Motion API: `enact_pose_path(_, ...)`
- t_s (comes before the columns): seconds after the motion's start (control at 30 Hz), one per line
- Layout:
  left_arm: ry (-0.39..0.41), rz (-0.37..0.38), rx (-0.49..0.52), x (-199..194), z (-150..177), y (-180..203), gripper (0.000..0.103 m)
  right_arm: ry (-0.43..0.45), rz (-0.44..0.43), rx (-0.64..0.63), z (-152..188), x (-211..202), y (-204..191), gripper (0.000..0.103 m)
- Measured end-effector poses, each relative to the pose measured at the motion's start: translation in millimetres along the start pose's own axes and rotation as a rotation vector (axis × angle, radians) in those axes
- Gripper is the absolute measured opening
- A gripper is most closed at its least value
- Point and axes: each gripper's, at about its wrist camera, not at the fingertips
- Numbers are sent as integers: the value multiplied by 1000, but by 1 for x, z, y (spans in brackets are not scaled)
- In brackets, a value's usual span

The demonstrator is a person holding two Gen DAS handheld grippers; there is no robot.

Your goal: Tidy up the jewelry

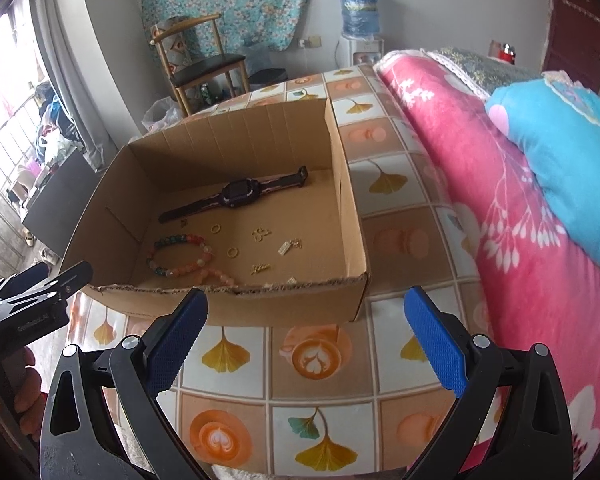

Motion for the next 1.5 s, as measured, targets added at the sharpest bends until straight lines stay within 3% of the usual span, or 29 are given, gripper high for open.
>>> enact_pose_path(0.2,-43,9,-5,27,-10,-7,97,30,-30,18,-16,10,17,95)
enact_pose_path(0.4,-105,164,-29,53,-15,-15,97,-33,-103,79,-25,35,31,95)
enact_pose_path(0.5,-137,274,-53,60,-16,-16,97,-82,-183,94,-27,46,33,95)
enact_pose_path(0.63,-136,285,-59,59,-17,-14,97,-157,-350,104,-30,54,36,95)
enact_pose_path(0.7,-134,299,-64,57,-16,-15,97,-163,-378,104,-30,55,37,95)
enact_pose_path(1.03,-86,272,-71,28,2,-14,97,-188,-360,5,-30,55,27,96)
enact_pose_path(1.5,-87,271,-108,2,43,-11,97,-197,-353,-69,-22,53,30,96)
Point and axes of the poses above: each gripper's, at about its wrist camera, not at the fingertips, and x roughly the way its jaws point, y to its right, z to its underside, and after that the axes turned 6 degrees about -y, right-handed
